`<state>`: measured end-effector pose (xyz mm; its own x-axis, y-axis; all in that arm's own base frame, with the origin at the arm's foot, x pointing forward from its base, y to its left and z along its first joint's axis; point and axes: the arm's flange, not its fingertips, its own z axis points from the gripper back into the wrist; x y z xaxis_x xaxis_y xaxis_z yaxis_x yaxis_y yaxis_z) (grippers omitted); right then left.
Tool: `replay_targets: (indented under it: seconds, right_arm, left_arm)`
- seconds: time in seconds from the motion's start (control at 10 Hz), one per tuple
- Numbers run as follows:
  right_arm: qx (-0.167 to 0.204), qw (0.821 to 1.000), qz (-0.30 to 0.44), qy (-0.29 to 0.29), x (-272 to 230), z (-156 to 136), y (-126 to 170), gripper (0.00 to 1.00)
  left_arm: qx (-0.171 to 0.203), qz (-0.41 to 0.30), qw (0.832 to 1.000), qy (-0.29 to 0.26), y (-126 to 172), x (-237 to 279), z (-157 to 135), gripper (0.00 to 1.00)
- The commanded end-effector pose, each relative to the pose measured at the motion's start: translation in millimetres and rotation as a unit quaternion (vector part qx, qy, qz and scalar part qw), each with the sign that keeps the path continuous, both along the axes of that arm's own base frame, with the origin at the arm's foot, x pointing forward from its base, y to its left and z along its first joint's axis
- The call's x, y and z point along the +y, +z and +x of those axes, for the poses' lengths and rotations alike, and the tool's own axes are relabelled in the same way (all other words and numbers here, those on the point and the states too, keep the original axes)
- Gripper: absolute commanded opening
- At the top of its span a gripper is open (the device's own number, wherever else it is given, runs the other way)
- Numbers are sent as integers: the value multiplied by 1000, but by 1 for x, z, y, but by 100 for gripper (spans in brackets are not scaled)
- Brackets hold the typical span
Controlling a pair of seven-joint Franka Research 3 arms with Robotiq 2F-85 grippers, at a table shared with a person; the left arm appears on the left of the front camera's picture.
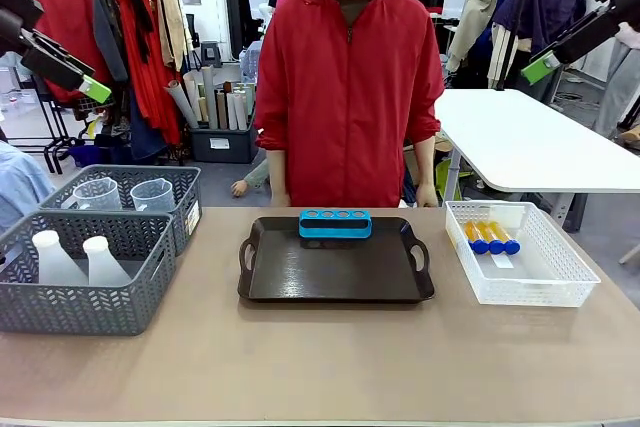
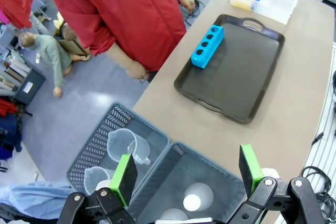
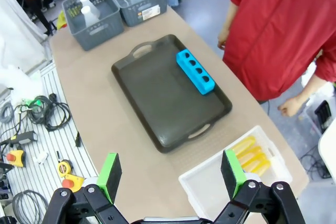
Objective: Prepare the laboratory tools.
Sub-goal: Pick up one Large Measuring Cup and place it on the Handle tray.
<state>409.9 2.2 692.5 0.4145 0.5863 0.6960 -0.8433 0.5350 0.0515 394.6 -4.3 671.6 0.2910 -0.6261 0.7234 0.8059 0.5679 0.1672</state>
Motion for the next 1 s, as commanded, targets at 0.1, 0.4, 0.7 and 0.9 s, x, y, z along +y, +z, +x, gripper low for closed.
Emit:
replay_targets:
  seconds: [0.1,0.4,0.7,0.9]
  right_arm:
    - [1,1000,2,1,1,0,0,100]
    - [1,1000,2,1,1,0,0,100]
    - [1,1000,2,1,1,0,0,100]
    - [1,1000,2,1,1,0,0,100]
  left_arm:
    - [-1,-1,1000,1,0,1,-1,100]
    - [-1,-1,1000,1,0,1,-1,100]
    - [-1,-1,1000,1,0,1,-1,100]
    - [-1,-1,1000,1,0,1,-1,100]
